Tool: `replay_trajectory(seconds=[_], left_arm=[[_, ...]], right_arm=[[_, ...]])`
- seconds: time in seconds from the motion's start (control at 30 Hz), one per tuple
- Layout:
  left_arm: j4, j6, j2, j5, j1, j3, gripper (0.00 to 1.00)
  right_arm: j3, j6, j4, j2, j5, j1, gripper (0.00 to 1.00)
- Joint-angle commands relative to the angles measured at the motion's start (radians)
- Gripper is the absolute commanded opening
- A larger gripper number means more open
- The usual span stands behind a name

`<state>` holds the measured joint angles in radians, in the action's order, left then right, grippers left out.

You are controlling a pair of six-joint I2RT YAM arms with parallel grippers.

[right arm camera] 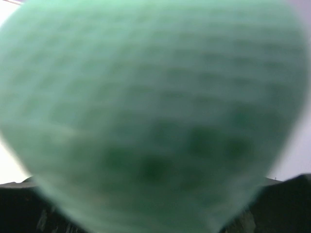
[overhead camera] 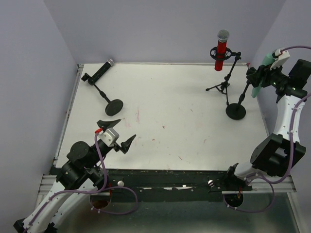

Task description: Attach the microphones to the stand

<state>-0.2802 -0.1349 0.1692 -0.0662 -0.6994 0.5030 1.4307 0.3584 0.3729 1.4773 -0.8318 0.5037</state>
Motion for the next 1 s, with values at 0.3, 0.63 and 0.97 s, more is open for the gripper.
replay_trajectory(seconds=[0.3,0.63,0.97], left_arm=[[-0.010,-0.005,-0.033,-0.034,0.011,-0.011,0.98],[-0.008,0.001,-0.046,-0.043,0.015,-0.014,0.98],[-0.005,0.004,-0.054,-0.052,0.020,-0.012,0.98]], right_arm=[[-0.026,-0.041,-0.019,-0.061,-0.023,0.038,0.96],[0.036,-0.076,-0.011,-0.144,0.042,0.091,1.00],[0.190,-0.107,0.000,-0.155,0.079,0.128,1.00]])
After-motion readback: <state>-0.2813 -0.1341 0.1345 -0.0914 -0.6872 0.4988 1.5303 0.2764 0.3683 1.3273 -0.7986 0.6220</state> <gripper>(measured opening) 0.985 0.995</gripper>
